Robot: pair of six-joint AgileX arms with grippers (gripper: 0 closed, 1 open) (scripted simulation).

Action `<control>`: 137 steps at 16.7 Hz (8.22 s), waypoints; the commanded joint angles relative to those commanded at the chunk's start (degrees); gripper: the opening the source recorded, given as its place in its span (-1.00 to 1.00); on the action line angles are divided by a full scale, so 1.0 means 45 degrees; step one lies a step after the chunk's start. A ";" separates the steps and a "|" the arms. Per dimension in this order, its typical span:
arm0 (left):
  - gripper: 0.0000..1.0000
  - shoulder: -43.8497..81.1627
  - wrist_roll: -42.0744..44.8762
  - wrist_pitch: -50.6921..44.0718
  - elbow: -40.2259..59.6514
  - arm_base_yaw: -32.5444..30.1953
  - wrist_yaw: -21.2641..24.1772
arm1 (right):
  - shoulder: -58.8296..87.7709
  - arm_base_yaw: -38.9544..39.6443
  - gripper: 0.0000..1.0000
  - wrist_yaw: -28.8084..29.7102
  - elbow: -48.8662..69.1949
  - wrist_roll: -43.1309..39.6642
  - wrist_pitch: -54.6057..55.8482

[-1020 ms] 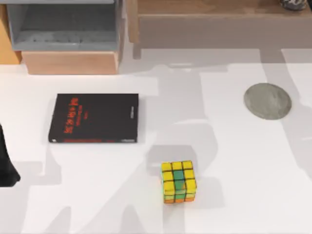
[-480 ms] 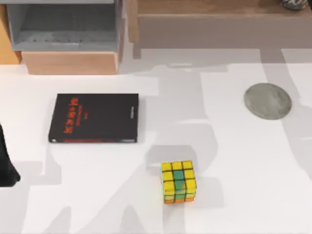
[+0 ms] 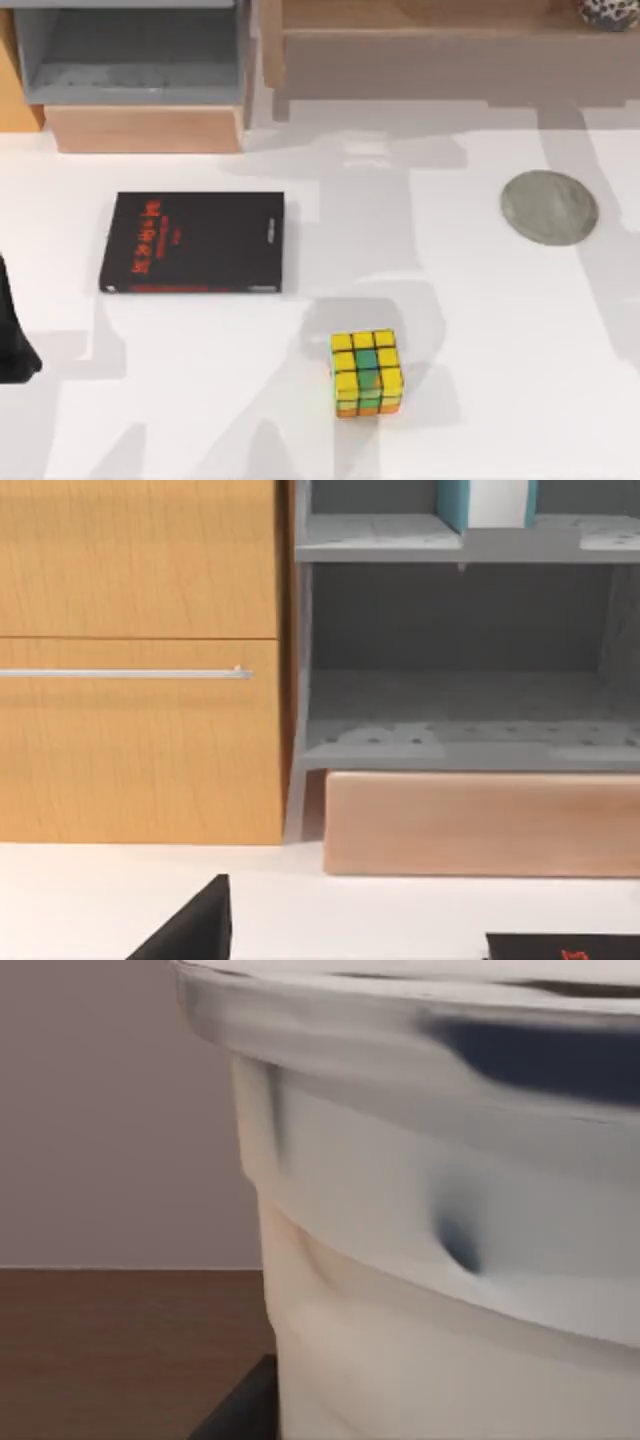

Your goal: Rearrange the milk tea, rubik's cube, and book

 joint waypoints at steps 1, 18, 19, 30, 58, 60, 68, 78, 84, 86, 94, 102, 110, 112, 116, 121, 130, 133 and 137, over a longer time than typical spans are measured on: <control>1.00 0.0000 0.0000 0.0000 0.0000 0.0000 0.0000 | -0.0471 0.0042 -1.00 0.0035 -0.0689 0.0002 0.0109; 1.00 0.0000 0.0000 0.0000 0.0000 0.0000 0.0000 | -0.1819 0.0690 -1.00 0.0721 -0.5604 -0.0112 0.4416; 1.00 0.0000 0.0000 0.0000 0.0000 0.0000 0.0000 | -0.1481 0.0890 -1.00 0.0938 -0.6045 -0.0110 0.5224; 1.00 0.0000 0.0000 0.0000 0.0000 0.0000 0.0000 | 0.0541 0.2109 -1.00 0.2136 -0.7368 0.0031 0.7847; 1.00 0.0000 0.0000 0.0000 0.0000 0.0000 0.0000 | 0.2319 0.2161 1.00 0.2196 -0.7372 -0.0002 0.9605; 1.00 0.0000 0.0000 0.0000 0.0000 0.0000 0.0000 | 0.2319 0.2161 1.00 0.2196 -0.7372 -0.0002 0.9605; 1.00 0.0000 0.0000 0.0000 0.0000 0.0000 0.0000 | 0.2156 0.2282 1.00 0.2306 -0.7842 0.0000 0.9934; 1.00 0.0000 0.0000 0.0000 0.0000 0.0000 0.0000 | 0.1670 0.2496 1.00 0.2570 -0.8927 0.0005 1.0401; 1.00 0.0000 0.0000 0.0000 0.0000 0.0000 0.0000 | -0.1403 0.2717 1.00 0.2750 -0.9602 0.0024 0.8164; 1.00 0.0000 0.0000 0.0000 0.0000 0.0000 0.0000 | -0.1982 0.2778 1.00 0.2802 -0.9760 0.0029 0.7644; 1.00 0.0000 0.0000 0.0000 0.0000 0.0000 0.0000 | -0.2347 0.2738 1.00 0.2760 -0.8972 0.0173 0.6859; 1.00 0.0000 0.0000 0.0000 0.0000 0.0000 0.0000 | -0.1754 0.3972 1.00 0.1855 -0.2116 0.2033 -0.0488; 1.00 0.0000 0.0000 0.0000 0.0000 0.0000 0.0000 | -0.0201 0.6391 1.00 0.0250 0.4318 0.5402 -1.2901; 1.00 0.0000 0.0000 0.0000 0.0000 0.0000 0.0000 | 0.0090 0.7057 1.00 -0.0185 0.4989 0.6309 -1.6024; 1.00 0.0000 0.0000 0.0000 0.0000 0.0000 0.0000 | 0.0556 0.8304 1.00 -0.0973 0.5665 0.7986 -2.1099; 1.00 0.0000 0.0000 0.0000 0.0000 0.0000 0.0000 | 0.0855 0.9336 1.00 -0.1573 0.5838 0.9356 -2.4509; 1.00 0.0000 0.0000 0.0000 0.0000 0.0000 0.0000 | 0.0909 0.9440 1.00 -0.1645 0.5619 0.9524 -2.4758; 1.00 0.0000 0.0000 0.0000 0.0000 0.0000 0.0000 | 0.1157 0.9471 1.00 -0.1654 0.4946 0.9534 -2.3871; 1.00 0.0000 0.0000 0.0000 0.0000 0.0000 0.0000 | 0.1524 0.9501 1.00 -0.1651 0.3927 0.9570 -2.2480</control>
